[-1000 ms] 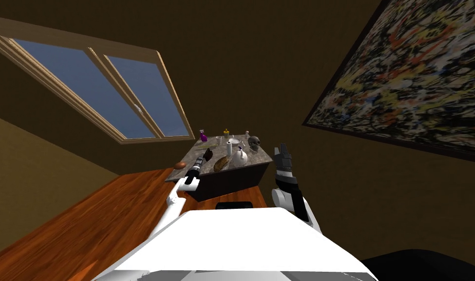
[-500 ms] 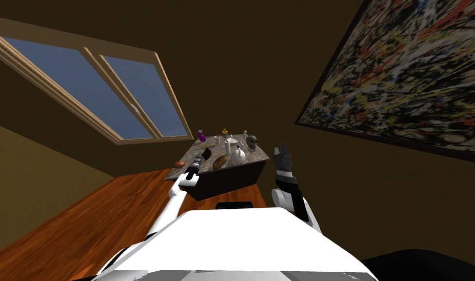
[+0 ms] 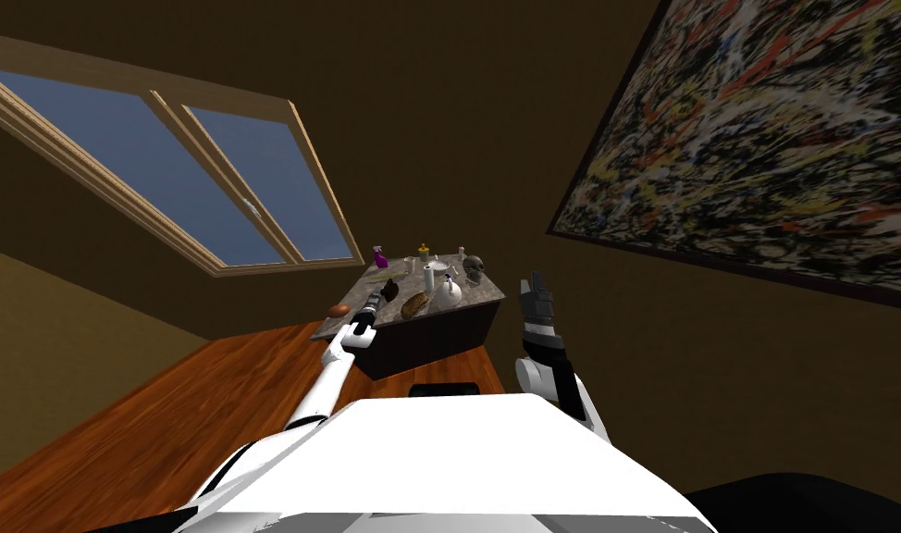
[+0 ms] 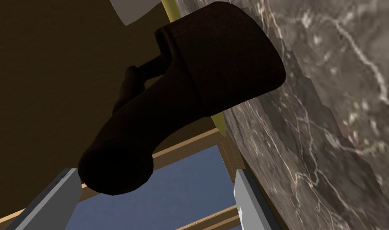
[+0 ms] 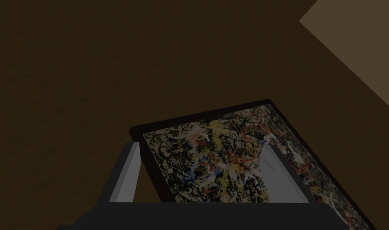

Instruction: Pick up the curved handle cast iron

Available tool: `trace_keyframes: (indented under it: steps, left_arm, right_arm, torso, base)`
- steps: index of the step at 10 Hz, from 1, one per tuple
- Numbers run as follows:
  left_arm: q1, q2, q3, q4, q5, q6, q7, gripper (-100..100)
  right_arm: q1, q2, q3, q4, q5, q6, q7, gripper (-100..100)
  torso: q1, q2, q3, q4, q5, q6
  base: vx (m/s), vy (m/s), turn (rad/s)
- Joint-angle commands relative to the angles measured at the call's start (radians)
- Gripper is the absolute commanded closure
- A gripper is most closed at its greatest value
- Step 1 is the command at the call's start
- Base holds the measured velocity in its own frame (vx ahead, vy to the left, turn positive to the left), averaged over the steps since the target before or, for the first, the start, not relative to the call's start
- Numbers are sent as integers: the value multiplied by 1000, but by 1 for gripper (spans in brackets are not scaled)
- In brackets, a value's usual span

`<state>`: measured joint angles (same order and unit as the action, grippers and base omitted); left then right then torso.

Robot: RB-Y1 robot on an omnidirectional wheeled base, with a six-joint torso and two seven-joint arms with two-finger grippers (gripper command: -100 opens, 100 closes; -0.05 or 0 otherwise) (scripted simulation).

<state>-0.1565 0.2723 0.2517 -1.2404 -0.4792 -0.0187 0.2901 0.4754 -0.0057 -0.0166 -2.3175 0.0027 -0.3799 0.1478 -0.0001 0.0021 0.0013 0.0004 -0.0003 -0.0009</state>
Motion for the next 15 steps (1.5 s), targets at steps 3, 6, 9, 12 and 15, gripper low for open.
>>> trace_keyframes:
  steps: [3,6,9,12,15]
  left_arm:
    - [-78,28,44,120,-72,-29,75,-100]
    - [-160,57,89,214,-143,-58,150,-100]
    - [-226,85,134,288,-213,-88,224,-100]
    - [-296,114,179,395,-264,-117,267,-100]
    - [-323,110,181,446,-281,-120,280,-100]
  right_arm:
    - [0,0,0,0,0,0,0,0]
    - [0,0,0,0,0,0,0,0]
    - [0,0,0,0,0,0,0,0]
    - [0,0,0,0,0,0,0,0]
    - [0,0,0,0,0,0,0,0]
  torso:
    - [-3,3,2,1,-1,0]
    - [-2,4,2,1,-1,0]
    - [-1,2,1,0,0,0]
    - [0,0,0,0,0,0]
    - [-1,2,1,0,0,0]
  base:
    - [-71,-38,-84]
    - [-77,-29,-80]
    - [-57,-23,-75]
    - [-46,-25,-51]
    - [-48,-29,-32]
